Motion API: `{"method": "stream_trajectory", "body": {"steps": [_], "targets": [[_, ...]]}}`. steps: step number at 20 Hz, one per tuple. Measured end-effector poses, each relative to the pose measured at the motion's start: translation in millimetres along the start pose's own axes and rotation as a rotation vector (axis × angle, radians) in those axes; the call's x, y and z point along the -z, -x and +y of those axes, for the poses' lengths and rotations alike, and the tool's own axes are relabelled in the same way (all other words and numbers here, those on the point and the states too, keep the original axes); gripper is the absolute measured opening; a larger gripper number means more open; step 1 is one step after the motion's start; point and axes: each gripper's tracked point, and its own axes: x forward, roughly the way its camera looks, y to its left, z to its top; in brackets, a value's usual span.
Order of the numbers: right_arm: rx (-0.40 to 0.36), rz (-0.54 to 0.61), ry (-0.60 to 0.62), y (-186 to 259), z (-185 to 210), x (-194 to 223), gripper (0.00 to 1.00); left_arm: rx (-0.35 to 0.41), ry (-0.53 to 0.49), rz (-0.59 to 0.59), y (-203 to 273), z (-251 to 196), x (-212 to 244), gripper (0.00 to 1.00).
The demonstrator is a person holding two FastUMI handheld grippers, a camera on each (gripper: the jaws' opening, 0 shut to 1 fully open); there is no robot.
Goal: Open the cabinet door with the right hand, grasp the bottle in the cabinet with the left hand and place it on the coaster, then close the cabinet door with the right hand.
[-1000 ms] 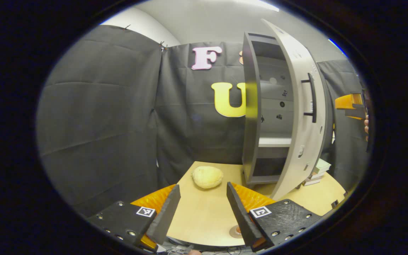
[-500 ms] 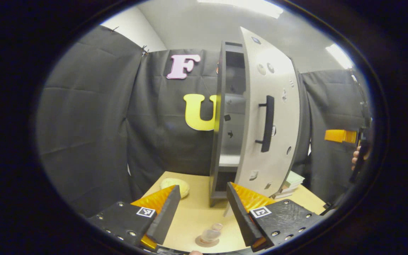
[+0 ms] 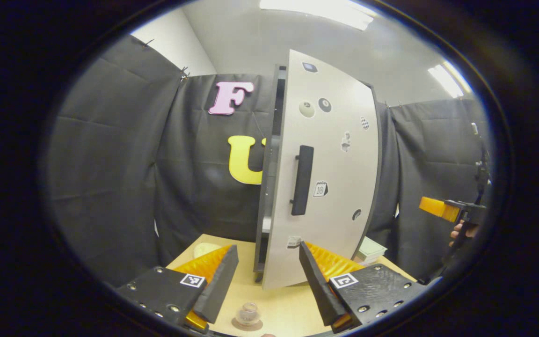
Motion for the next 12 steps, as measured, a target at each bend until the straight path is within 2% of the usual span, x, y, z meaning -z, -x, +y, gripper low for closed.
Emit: {"method": "stream_trajectory", "body": {"steps": [3,5,6,7,11,12], "targets": [[-0.040,-0.011,-0.003,-6,-7,-3,0.98,-0.071,-0.003,-0.035,6,-12,-8,0.78],[-0.061,-0.027,-0.004,-2,-13,-3,0.98,-0.100,0.008,-0.037,11,-23,-5,0.81],[-0.068,-0.025,-0.005,1,-17,-2,0.98,-0.113,0.010,-0.032,12,-28,-1,0.78],[-0.071,-0.017,-0.007,2,-24,1,0.98,-0.124,0.008,-0.033,12,-34,1,0.81],[-0.060,0.028,-0.046,6,-47,13,0.98,-0.150,-0.064,-0.040,17,-54,3,0.79],[-0.056,0.038,-0.061,6,-51,15,0.92,-0.142,-0.083,-0.044,17,-64,3,0.82]]}}
